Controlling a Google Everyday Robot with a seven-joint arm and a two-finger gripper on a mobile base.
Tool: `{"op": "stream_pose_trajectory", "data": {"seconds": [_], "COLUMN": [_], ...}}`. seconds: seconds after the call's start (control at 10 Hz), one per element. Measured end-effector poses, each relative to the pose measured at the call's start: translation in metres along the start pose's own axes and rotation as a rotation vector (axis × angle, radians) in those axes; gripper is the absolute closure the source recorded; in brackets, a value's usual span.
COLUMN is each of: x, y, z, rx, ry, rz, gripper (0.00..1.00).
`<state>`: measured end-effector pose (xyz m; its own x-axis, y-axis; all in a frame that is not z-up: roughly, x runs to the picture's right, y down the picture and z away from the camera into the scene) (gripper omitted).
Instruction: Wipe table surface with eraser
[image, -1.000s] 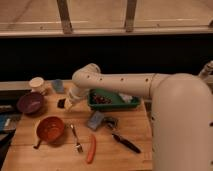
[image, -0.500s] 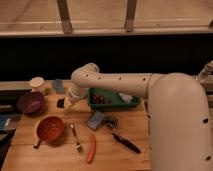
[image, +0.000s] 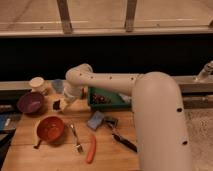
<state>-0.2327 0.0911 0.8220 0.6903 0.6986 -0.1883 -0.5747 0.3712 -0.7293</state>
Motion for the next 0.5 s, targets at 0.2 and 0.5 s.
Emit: {"op": "stream_pose_trajectory", "data": {"seconds": [0.2, 0.5], "x": [-0.013, -0.020], "y": [0.003, -0.003], "z": [0.012, 0.025], "rx": [-0.026, -0.046], "ry": [0.014, 0.036], "rz": [-0.026, -0.030], "gripper": [1.00, 1.00]}}
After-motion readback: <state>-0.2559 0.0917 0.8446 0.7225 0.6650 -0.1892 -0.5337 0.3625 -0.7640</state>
